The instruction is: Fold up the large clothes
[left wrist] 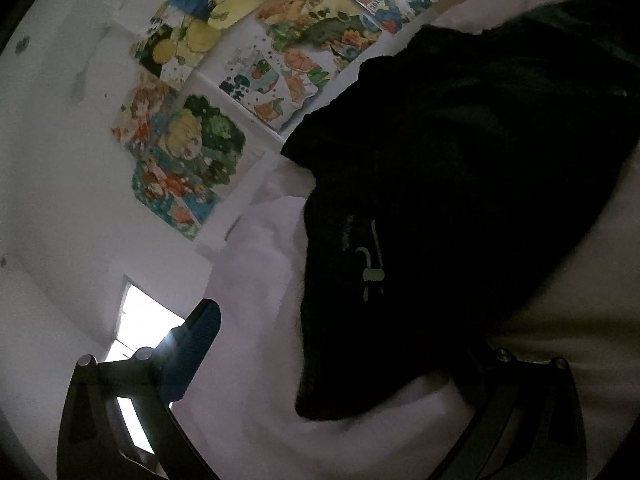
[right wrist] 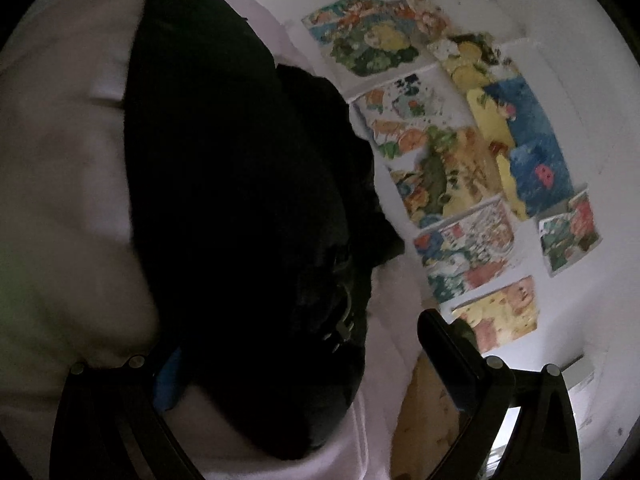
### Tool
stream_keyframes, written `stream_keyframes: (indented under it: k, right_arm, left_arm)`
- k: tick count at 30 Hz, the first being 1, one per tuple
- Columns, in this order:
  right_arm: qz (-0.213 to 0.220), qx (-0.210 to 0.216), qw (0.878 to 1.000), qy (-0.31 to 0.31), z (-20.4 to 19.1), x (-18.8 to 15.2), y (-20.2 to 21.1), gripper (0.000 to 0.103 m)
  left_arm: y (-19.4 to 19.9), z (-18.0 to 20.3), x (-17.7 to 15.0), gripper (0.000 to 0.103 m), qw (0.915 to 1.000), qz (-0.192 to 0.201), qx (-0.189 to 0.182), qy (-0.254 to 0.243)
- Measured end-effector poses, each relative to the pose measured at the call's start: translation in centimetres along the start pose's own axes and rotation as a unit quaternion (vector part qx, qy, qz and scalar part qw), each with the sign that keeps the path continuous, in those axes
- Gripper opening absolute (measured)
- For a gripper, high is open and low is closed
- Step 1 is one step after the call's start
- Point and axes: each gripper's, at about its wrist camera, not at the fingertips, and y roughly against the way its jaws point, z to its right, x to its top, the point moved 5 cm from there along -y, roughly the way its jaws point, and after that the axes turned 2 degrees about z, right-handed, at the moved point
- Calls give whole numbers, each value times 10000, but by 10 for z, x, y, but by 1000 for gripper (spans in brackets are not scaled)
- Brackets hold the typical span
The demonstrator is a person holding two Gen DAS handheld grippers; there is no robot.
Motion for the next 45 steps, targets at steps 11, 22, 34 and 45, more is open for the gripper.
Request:
stream_keyframes:
  k: [11,22,34,45]
  right_arm:
    - [-63,578,9939,-934,16,15,6,26]
    - [-260,1330,9437,-3016,83,34,16,11]
    - [114,1230,9172,-3788,145,39,109,8]
    - [445,1014,9029,-4154,182,37,187,8]
  left_arm:
    - [-14,7,-5,81,9968,141,221,-758]
    - [10,2,12,11,9969,135,-465,-616]
    - [126,-50,53,9,9931,891,-717,263]
    - [228,-74,74,9,9808,1616,-955,526]
